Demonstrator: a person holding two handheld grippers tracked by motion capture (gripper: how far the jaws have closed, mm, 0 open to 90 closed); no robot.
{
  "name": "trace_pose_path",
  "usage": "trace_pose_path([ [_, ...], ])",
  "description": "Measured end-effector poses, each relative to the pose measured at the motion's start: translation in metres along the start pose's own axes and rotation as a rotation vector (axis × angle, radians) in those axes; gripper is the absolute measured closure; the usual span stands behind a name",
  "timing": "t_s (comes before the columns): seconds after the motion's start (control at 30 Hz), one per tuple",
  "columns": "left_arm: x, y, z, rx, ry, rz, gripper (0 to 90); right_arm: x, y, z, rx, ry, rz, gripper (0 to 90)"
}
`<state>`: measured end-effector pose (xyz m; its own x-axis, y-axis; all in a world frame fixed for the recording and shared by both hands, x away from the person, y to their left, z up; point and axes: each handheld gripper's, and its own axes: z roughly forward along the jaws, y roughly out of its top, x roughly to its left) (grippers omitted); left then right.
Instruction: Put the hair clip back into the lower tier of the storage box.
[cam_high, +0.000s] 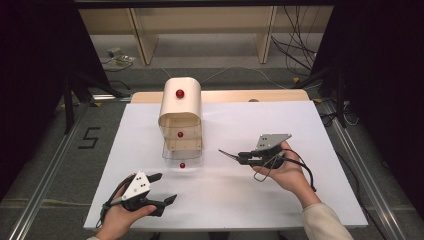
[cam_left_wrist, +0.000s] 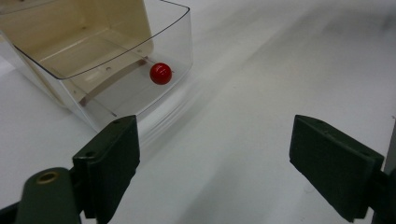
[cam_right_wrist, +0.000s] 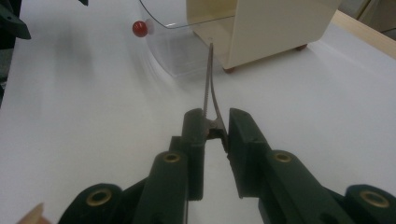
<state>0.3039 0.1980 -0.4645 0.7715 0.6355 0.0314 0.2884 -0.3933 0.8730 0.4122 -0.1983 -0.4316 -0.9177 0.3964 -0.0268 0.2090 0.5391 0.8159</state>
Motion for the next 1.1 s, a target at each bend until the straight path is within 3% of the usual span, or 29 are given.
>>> trace_pose_path([
  [1.1, 0.0, 0.001, -0.001, -0.003, -0.001, -0.003, 16.1, 0.003, 0.023, 0.016, 0.009, 0.028, -0.038, 77.5],
])
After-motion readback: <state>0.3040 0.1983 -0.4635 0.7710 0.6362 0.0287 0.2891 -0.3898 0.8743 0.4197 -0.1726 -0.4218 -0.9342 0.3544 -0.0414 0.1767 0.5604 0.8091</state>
